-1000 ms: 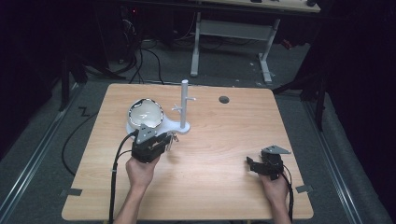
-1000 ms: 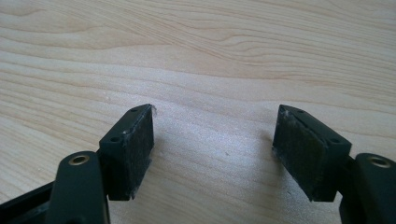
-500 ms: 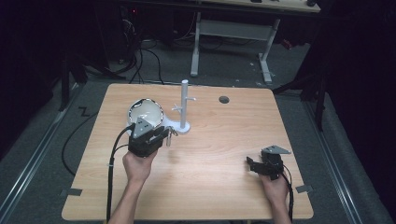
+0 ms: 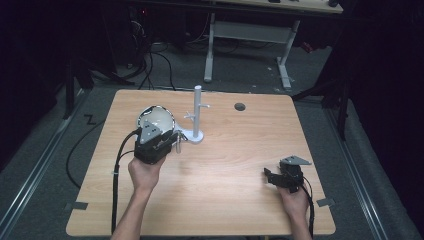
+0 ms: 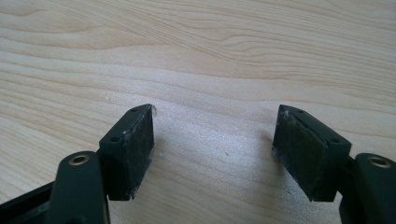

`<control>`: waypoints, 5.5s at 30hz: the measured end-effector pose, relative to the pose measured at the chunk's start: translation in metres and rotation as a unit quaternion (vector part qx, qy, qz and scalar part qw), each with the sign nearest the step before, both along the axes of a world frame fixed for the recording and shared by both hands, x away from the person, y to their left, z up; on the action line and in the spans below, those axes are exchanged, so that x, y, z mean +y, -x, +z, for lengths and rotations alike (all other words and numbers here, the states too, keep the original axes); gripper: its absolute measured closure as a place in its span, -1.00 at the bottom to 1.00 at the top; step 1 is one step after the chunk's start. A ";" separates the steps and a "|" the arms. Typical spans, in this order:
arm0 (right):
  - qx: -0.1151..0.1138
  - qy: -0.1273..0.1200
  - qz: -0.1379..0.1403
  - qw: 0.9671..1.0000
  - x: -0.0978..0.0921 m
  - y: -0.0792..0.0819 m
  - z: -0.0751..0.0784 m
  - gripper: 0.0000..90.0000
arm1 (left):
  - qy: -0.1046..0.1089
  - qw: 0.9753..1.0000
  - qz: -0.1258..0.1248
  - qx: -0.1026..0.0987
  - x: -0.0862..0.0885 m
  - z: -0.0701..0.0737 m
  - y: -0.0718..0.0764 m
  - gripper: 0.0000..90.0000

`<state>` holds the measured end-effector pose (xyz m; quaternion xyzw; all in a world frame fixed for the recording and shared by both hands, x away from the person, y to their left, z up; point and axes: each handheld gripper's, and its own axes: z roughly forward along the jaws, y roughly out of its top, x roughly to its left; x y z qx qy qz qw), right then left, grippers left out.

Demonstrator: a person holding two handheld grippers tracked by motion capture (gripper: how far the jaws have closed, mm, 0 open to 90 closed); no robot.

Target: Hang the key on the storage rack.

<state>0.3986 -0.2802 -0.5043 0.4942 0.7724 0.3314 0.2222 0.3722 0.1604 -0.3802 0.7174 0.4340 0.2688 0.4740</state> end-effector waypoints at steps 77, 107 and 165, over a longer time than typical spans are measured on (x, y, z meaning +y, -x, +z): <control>0.000 -0.001 0.000 1.000 0.000 0.000 0.000 -0.35 | -0.032 0.999 0.036 -0.020 -0.010 0.020 -0.052 0.69; 0.000 -0.001 0.000 1.000 0.000 0.000 0.000 -0.35 | -0.033 0.999 0.029 0.015 -0.017 -0.008 -0.056 0.69; 0.001 -0.001 0.001 1.000 0.000 0.000 0.000 -0.35 | -0.048 0.995 0.020 0.089 -0.028 -0.041 -0.070 0.66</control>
